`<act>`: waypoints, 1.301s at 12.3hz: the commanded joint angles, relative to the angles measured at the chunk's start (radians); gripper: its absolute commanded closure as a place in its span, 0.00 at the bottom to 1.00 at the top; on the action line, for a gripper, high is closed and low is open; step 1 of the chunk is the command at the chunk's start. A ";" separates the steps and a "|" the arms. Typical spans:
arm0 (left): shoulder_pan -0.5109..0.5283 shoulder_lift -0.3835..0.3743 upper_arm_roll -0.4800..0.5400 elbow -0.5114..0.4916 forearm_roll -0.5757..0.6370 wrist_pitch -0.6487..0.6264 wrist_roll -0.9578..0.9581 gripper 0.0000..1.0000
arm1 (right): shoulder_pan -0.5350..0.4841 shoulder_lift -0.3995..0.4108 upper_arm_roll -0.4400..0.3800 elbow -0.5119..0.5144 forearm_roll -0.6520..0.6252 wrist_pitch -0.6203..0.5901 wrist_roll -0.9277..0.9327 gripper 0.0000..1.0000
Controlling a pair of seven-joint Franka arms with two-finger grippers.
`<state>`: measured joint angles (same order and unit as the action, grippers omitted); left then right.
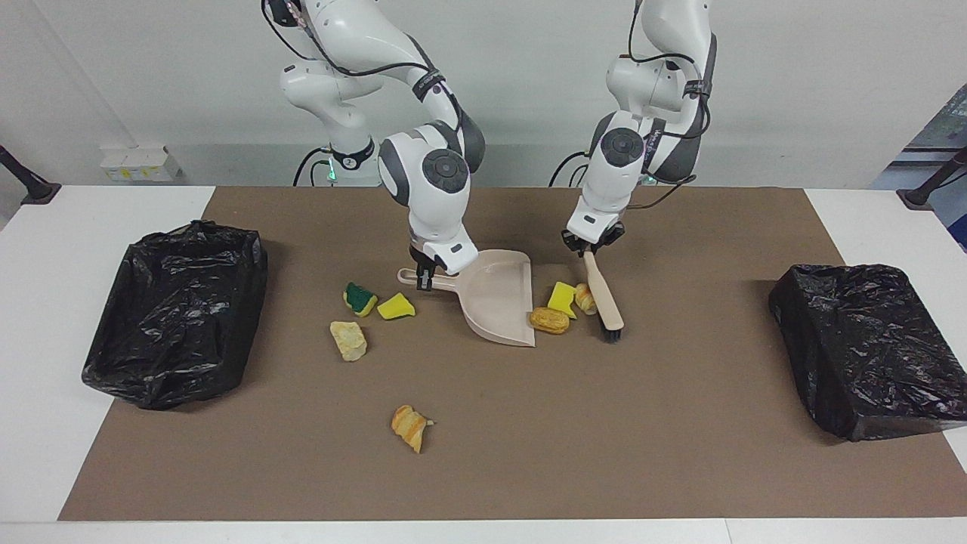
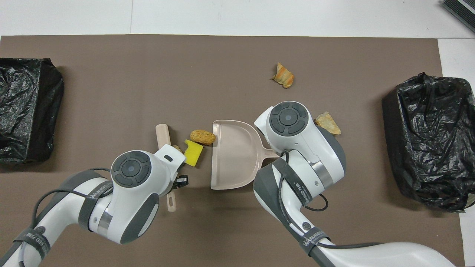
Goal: Sweep and dump trash in bin
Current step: 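Push the debris into the dustpan with the left gripper's brush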
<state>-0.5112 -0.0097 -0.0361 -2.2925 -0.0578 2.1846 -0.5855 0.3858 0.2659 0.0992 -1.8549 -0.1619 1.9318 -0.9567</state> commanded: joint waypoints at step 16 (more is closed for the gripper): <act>-0.291 -0.078 0.018 0.185 -0.108 -0.290 -0.031 1.00 | -0.088 -0.011 0.008 -0.036 0.077 0.102 -0.196 1.00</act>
<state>-0.8146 -0.0564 -0.0135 -2.0976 -0.1479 1.9307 -0.6096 0.3391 0.2646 0.0981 -1.8707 -0.1367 1.9912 -1.0590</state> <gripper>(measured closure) 0.736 0.670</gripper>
